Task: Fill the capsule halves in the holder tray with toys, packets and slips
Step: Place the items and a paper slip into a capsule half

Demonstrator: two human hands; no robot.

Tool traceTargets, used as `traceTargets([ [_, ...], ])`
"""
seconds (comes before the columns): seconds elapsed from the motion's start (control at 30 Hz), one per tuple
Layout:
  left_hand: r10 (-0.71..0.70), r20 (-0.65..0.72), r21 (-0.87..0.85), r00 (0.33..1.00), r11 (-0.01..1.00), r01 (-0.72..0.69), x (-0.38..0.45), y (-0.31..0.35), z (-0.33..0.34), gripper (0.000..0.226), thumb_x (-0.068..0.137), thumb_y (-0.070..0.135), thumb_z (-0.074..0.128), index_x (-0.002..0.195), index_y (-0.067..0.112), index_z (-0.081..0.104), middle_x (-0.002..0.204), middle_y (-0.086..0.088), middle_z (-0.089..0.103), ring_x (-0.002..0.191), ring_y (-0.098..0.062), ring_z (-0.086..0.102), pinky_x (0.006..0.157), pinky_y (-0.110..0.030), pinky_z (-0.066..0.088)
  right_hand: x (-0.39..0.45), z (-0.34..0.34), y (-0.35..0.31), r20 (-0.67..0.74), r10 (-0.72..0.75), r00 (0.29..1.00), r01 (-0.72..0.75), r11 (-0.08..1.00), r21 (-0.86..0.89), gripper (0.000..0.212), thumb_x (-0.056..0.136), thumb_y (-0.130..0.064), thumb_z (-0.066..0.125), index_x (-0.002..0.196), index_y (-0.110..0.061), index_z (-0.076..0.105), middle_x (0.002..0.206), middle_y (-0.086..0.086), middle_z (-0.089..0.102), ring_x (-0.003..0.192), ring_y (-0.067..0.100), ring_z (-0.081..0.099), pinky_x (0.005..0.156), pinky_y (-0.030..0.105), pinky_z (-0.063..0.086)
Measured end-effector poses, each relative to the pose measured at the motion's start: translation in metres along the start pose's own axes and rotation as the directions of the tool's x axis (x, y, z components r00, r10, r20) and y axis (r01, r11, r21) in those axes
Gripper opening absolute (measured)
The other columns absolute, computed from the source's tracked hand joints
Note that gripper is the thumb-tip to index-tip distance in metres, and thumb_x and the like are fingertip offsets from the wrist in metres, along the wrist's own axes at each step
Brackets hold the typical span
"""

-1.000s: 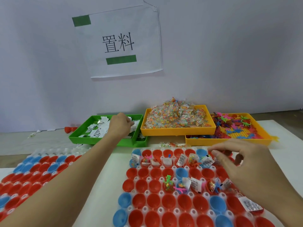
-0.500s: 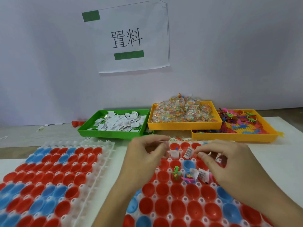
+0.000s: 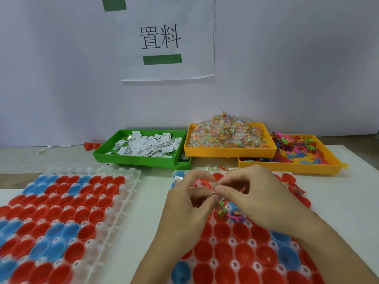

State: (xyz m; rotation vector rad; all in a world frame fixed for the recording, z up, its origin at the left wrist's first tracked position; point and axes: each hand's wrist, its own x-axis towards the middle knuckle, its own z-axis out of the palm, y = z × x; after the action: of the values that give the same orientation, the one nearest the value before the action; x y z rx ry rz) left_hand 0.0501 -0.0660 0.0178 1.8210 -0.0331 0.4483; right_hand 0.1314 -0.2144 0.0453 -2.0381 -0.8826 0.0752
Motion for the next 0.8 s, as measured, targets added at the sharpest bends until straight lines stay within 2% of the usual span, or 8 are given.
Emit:
traceTargets([
  [0.07,0.001,-0.011,0.020,1.000,1.000,-0.001,0.000,-0.001,0.000,0.017,0.092,0.011,0.069,0.097,0.026,0.061,0.074,-0.001,0.076,0.051,-0.001,0.053,0.054,-0.011,0.037,-0.002,0.005,0.001,-0.037,-0.004,0.999,0.004,1.000,0.011,0.018,0.089,-0.026,0.073,0.075,-0.038,0.075,0.076,-0.025,0.071,0.077,-0.007,0.065,0.070,0.007,0.046],
  [0.13,0.010,-0.028,0.083,1.000,0.997,-0.007,0.000,-0.002,0.001,0.017,0.090,0.014,0.071,0.093,0.028,0.063,0.072,0.003,0.075,0.057,-0.003,0.061,0.057,-0.018,0.041,-0.005,0.009,0.002,-0.089,-0.019,0.996,0.020,1.000,0.009,0.022,0.087,-0.022,0.075,0.072,-0.038,0.074,0.075,-0.026,0.070,0.077,-0.008,0.065,0.071,0.005,0.045],
  [0.27,0.059,-0.049,0.293,0.997,0.955,-0.042,0.000,-0.004,-0.002,0.028,0.079,0.013,0.080,0.086,0.036,0.066,0.072,0.016,0.072,0.066,0.003,0.063,0.060,-0.007,0.040,-0.010,0.007,0.007,-0.199,-0.037,0.979,0.030,0.999,-0.036,0.020,0.085,-0.016,0.076,0.074,-0.032,0.078,0.072,-0.025,0.069,0.076,-0.008,0.064,0.068,0.005,0.045],
  [0.4,0.071,0.010,0.550,0.997,0.833,-0.065,0.000,-0.009,-0.007,0.014,0.081,0.020,0.078,0.083,0.032,0.071,0.088,0.021,0.068,0.096,-0.001,0.059,0.087,-0.017,0.042,-0.012,0.006,0.010,-0.140,0.000,0.990,-0.013,0.996,-0.089,0.016,0.083,-0.015,0.079,0.075,-0.029,0.078,0.067,-0.024,0.067,0.079,-0.013,0.062,0.070,0.003,0.044],
  [0.5,0.044,0.056,0.617,0.998,0.784,-0.069,-0.001,-0.012,-0.006,0.008,0.084,0.025,0.075,0.084,0.032,0.072,0.095,0.020,0.064,0.105,0.000,0.054,0.103,-0.025,0.036,-0.013,0.009,0.009,-0.095,0.003,0.995,-0.013,0.995,-0.101,0.017,0.082,-0.014,0.080,0.074,-0.028,0.079,0.063,-0.027,0.062,0.082,-0.018,0.059,0.074,0.000,0.041],
  [0.6,0.047,0.063,0.633,0.997,0.770,-0.076,0.000,-0.013,-0.007,0.005,0.084,0.025,0.074,0.084,0.030,0.075,0.095,0.020,0.064,0.102,0.000,0.051,0.102,-0.022,0.034,-0.013,0.011,0.009,-0.085,-0.012,0.996,0.003,0.994,-0.109,0.017,0.082,-0.012,0.080,0.075,-0.027,0.079,0.064,-0.022,0.064,0.081,-0.013,0.060,0.071,0.002,0.042],
  [0.7,0.051,0.081,0.650,0.995,0.755,-0.092,0.001,-0.014,-0.009,0.007,0.085,0.025,0.073,0.085,0.031,0.076,0.097,0.020,0.062,0.100,0.001,0.049,0.093,-0.008,0.030,-0.013,0.015,0.008,-0.081,-0.040,0.996,0.030,0.993,-0.115,0.015,0.081,-0.013,0.081,0.075,-0.027,0.079,0.068,-0.018,0.069,0.082,-0.007,0.062,0.074,0.006,0.045],
  [0.8,0.050,0.088,0.663,0.995,0.743,-0.096,0.001,-0.015,-0.010,0.008,0.085,0.024,0.073,0.086,0.030,0.077,0.097,0.020,0.062,0.099,0.000,0.048,0.087,-0.004,0.028,-0.012,0.021,0.008,-0.081,-0.072,0.994,0.058,0.986,-0.159,0.015,0.082,-0.015,0.080,0.074,-0.028,0.078,0.070,-0.014,0.068,0.082,0.000,0.062,0.076,0.014,0.049],
])
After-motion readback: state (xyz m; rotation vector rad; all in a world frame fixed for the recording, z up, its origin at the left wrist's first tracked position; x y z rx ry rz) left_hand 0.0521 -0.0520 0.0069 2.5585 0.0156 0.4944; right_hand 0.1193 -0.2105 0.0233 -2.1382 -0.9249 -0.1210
